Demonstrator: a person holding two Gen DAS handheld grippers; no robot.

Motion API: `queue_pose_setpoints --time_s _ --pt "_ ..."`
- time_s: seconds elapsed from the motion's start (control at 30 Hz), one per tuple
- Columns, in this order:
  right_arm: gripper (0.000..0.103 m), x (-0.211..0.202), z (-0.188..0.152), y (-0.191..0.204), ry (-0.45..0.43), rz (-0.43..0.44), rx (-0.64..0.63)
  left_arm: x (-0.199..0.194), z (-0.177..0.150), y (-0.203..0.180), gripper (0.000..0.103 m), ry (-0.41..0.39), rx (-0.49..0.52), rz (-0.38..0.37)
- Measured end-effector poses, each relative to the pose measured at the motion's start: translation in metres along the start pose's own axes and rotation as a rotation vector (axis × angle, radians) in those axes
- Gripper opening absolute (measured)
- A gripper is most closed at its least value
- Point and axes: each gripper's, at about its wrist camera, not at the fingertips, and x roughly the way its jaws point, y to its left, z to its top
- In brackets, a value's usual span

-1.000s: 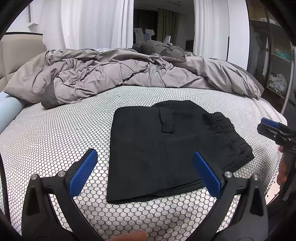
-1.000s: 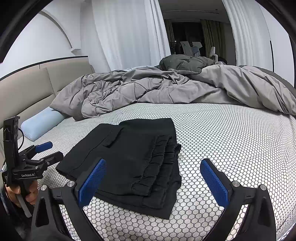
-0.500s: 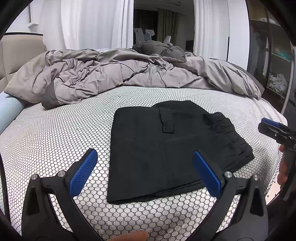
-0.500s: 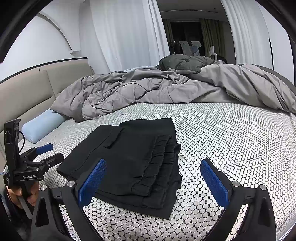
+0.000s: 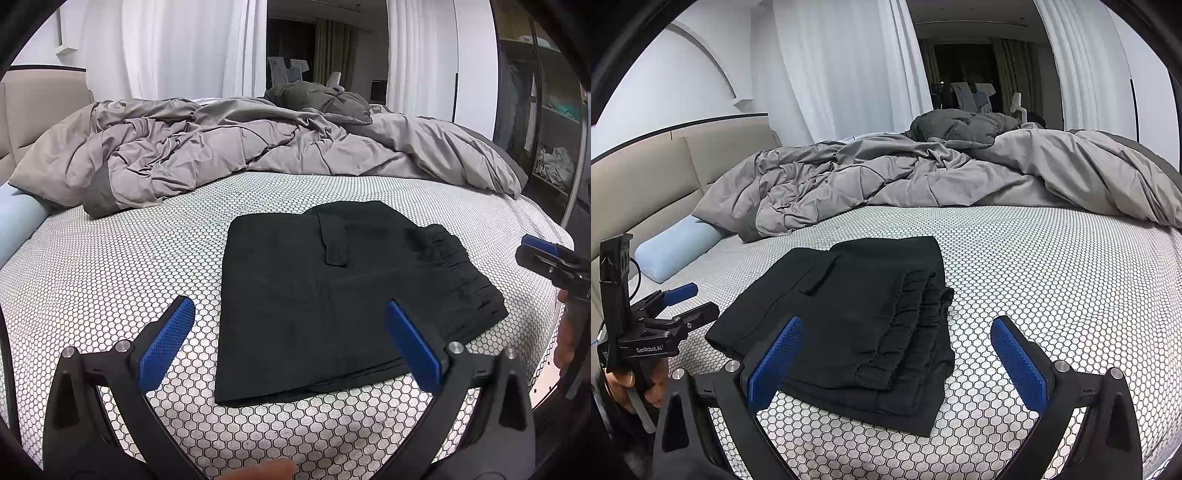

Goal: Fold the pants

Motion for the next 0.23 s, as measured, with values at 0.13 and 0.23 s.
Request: queue_pose_setpoints --time_s 0.13,0.23 --pt "0.103 0.0008 -0.0002 0.0002 0.006 0.006 -0.006 -0.0001 0.0020 0.0026 0.102 -0.002 0.007 0.000" --pt "0.103 0.0007 0.0000 0.0011 0.007 0.013 -0.017 0.0008 0.0029 0.0046 0.102 0.002 0.007 -0.009"
